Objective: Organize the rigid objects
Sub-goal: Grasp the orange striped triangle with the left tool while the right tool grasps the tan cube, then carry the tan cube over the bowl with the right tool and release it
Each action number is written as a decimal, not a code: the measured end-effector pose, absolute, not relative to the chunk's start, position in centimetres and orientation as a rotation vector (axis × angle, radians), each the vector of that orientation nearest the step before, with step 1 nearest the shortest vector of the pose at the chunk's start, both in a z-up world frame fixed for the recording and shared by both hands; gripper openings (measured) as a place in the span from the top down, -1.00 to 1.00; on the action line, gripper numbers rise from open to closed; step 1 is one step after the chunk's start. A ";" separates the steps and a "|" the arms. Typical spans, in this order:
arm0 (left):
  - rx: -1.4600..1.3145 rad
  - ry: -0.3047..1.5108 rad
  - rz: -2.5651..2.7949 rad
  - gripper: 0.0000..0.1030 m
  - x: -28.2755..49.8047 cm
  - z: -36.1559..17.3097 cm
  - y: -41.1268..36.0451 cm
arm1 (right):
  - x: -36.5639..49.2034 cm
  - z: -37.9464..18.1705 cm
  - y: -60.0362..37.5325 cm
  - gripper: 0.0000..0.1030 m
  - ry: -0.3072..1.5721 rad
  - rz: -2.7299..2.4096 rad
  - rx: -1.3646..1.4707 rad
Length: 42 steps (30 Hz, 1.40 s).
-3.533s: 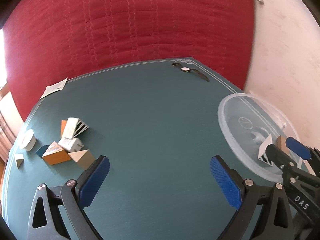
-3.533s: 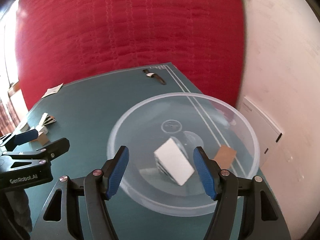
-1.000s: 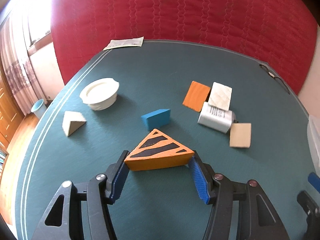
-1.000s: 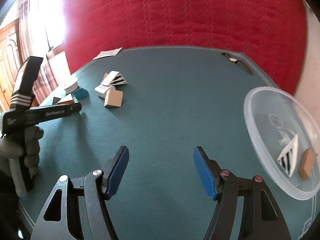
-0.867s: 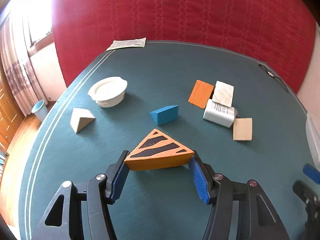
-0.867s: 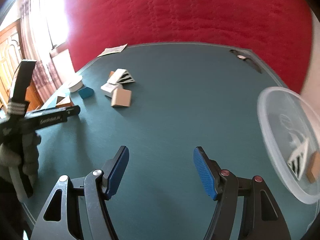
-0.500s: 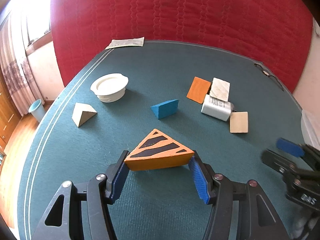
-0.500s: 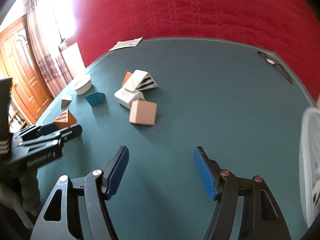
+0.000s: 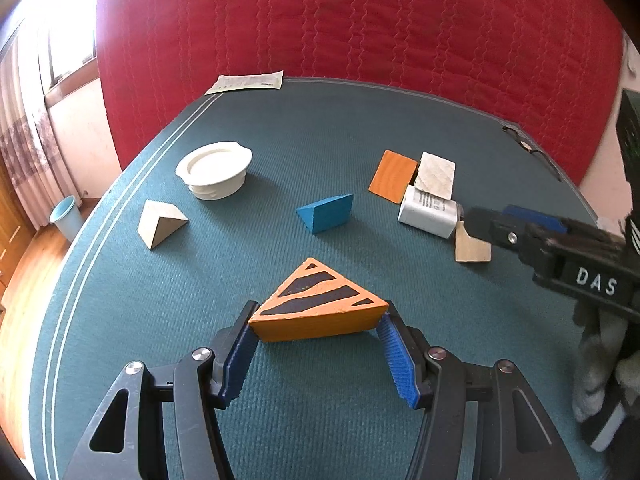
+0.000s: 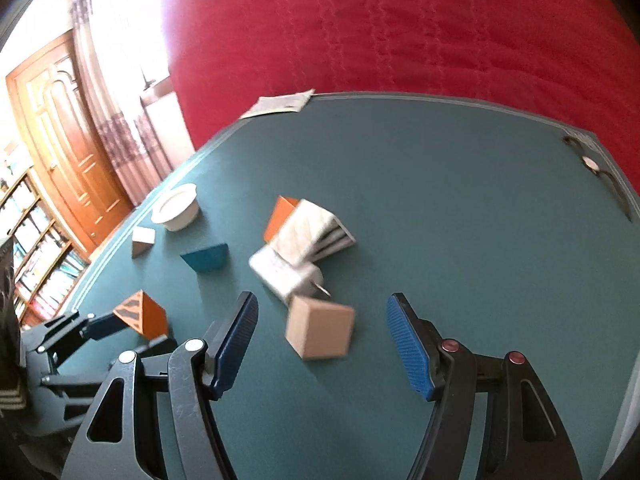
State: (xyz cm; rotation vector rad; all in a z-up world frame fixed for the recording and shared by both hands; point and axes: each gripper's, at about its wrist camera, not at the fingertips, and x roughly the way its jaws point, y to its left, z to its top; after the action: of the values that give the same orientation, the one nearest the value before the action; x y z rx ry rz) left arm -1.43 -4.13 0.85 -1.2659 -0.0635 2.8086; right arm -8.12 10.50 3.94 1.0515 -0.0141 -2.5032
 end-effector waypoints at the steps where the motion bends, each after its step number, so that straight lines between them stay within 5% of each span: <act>1: -1.268 -0.064 2.810 -0.20 -1.4 0.8 -4.1 | -8.2 4.0 10.3 -0.32 -0.010 -2.496 1.044; 27: -1.274 -0.077 2.816 -0.20 -1.0 0.6 -4.5 | -5.3 2.0 8.5 -0.30 0.230 -2.299 1.062; 35: -1.272 -0.067 2.821 -0.20 -1.0 0.6 -4.6 | -6.1 1.9 7.2 0.21 0.366 -2.392 1.051; 42: -1.273 -0.057 2.827 -0.20 -1.0 0.6 -4.5 | -5.6 1.9 7.4 0.24 0.352 -2.420 1.055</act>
State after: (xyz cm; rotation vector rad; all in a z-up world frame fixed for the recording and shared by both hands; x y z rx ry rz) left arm -1.03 -4.53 0.58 -1.2729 -0.0572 2.8266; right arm -5.58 7.44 1.93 1.0550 0.3518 -2.4196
